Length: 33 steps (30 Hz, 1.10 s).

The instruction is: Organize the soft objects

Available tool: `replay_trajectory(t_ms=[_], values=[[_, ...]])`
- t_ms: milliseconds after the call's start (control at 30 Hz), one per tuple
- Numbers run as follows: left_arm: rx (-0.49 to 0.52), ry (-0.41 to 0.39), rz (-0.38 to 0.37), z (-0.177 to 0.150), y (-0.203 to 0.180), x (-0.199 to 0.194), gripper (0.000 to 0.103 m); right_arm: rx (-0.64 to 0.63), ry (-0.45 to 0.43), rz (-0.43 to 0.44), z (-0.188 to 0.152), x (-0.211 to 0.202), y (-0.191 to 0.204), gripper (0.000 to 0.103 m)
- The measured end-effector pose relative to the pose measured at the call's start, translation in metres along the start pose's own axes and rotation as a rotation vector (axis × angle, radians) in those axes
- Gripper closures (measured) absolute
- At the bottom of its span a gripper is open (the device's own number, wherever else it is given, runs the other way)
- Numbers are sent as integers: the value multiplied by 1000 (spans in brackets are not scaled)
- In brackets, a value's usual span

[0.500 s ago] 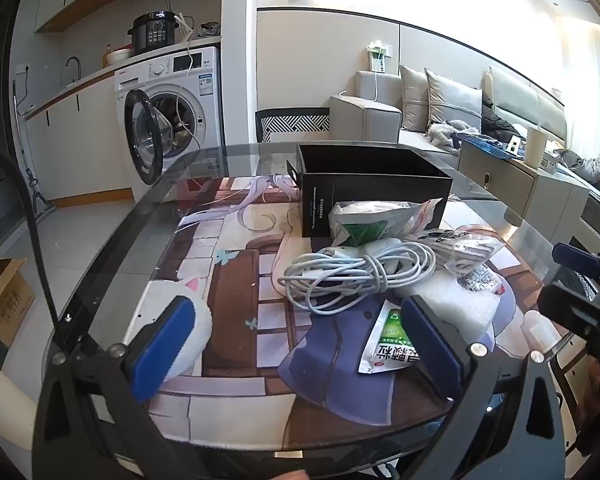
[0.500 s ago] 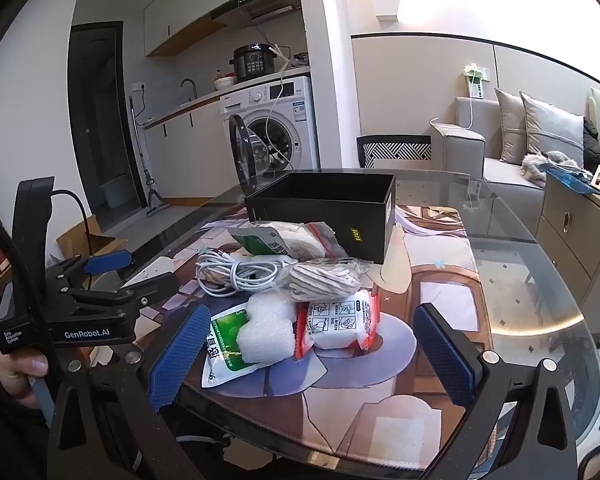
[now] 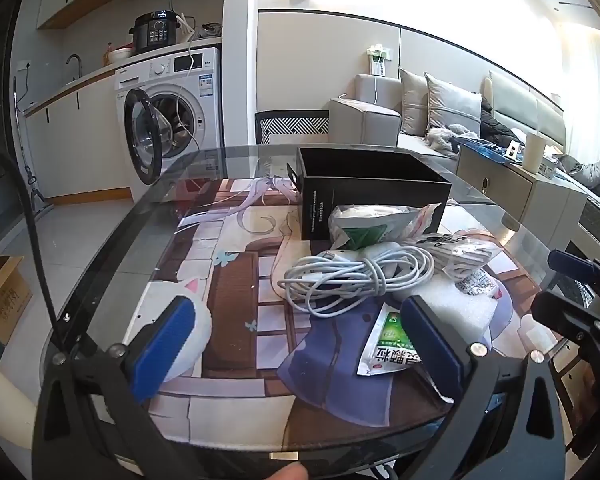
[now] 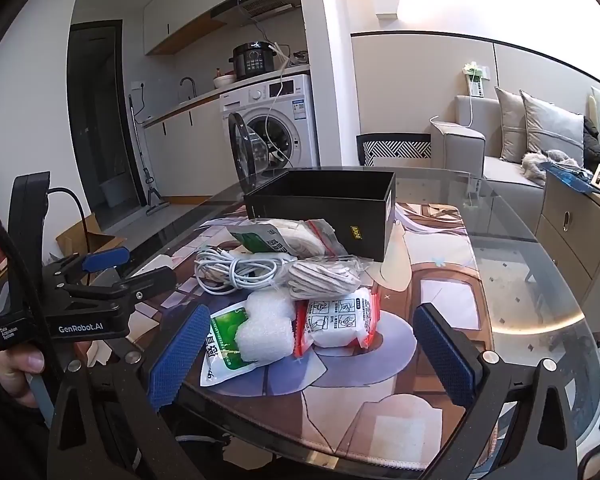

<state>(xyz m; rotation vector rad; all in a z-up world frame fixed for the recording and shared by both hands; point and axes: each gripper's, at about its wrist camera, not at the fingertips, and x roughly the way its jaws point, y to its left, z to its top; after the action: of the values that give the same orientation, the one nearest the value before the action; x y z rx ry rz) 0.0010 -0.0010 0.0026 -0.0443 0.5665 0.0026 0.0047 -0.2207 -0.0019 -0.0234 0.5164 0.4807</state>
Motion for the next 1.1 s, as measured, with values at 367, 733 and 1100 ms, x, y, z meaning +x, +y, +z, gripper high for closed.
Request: replay_trajectory(t_ms=[367,733,1100], values=[[-3,-8,-7,1,1,-5,0,3,-3,-1,-3,4,-4,0],[-3,-10,-9,1,2,-6,0,2,0,-1,-2,4,-5,0],[-3,-12,-11,1,1,-7,0,2,-3,-2,-2,3,-5,0]])
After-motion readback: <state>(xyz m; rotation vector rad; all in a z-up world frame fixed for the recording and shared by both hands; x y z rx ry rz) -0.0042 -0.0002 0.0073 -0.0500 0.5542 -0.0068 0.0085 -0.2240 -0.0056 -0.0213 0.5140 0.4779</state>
